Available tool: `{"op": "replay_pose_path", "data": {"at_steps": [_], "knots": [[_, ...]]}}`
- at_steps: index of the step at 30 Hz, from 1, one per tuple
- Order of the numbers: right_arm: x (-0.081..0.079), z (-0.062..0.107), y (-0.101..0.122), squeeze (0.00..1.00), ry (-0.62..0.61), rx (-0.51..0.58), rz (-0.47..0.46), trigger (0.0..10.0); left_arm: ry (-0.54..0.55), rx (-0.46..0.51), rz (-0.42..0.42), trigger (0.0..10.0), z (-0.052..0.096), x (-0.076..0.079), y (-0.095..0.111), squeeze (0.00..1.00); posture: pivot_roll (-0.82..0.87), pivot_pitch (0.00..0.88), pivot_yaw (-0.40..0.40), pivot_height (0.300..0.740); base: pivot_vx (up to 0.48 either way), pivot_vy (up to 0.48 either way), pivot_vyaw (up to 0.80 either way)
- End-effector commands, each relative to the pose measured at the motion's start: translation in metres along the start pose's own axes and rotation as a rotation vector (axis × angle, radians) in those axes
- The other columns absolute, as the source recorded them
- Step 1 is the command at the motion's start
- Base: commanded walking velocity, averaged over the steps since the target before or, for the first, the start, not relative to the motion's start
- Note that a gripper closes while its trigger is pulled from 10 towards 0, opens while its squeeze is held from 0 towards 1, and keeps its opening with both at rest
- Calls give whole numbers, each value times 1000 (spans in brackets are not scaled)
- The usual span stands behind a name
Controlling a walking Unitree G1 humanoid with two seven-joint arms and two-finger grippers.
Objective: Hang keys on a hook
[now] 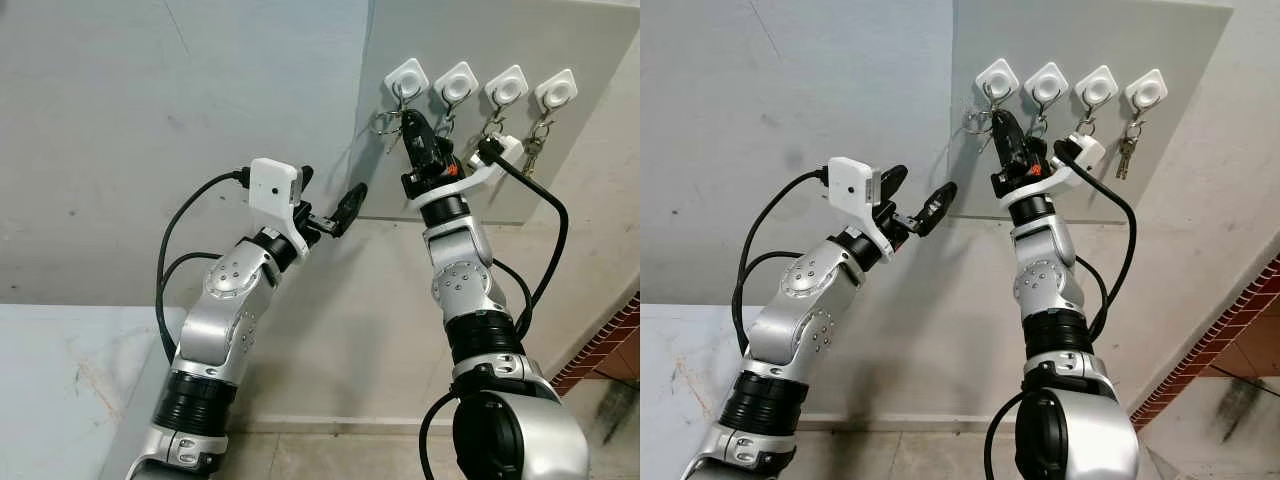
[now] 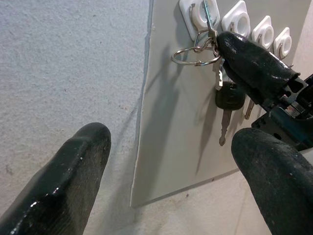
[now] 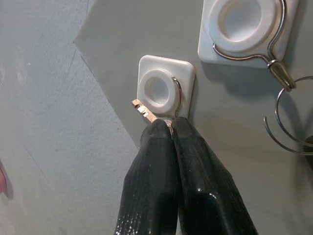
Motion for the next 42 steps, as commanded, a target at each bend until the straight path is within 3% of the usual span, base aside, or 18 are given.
{"op": "replay_pose_path", "data": {"at_steps": [1,8,9,29,36,39,42], "knots": [[-1,-1,0,0,14,-4,11,10000,-11,8,-9,10000,0,4,4,0,37,0,-36,740,0,0,0],[-3,5,-2,0,42,-14,13,10000,-11,8,-9,10000,0,4,4,0,36,0,-37,740,0,0,0],[-2,7,-3,1000,40,-17,18,10000,-10,8,-9,10000,0,4,4,0,36,0,-37,740,0,0,0],[7,43,-17,1000,17,-81,48,10000,15,-1,-6,10000,2,1,-2,0,33,0,-41,740,0,0,0],[20,79,-34,1000,-46,-171,99,10000,118,-77,-4,10000,15,-18,-32,0,31,0,-38,740,0,0,0],[23,86,-37,1000,-65,-186,107,10000,146,-95,-4,10000,18,-22,-40,0,31,0,-38,740,0,0,0],[33,107,-47,1000,-123,-239,138,10000,223,-149,18,10000,29,-35,-64,0,26,0,-34,740,0,0,0]]}}
Point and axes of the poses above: a point about 5 cm out from each wrist's last joint towards the gripper, its own z axis pointing back from the gripper into the wrist, its own y axis along the axis of the wrist's last joint, x = y × z, the point moved 3 cm from there along -z, pointing out of the wrist towards the gripper, and after that the axes turned 9 degrees about z, right-handed, at the moved point
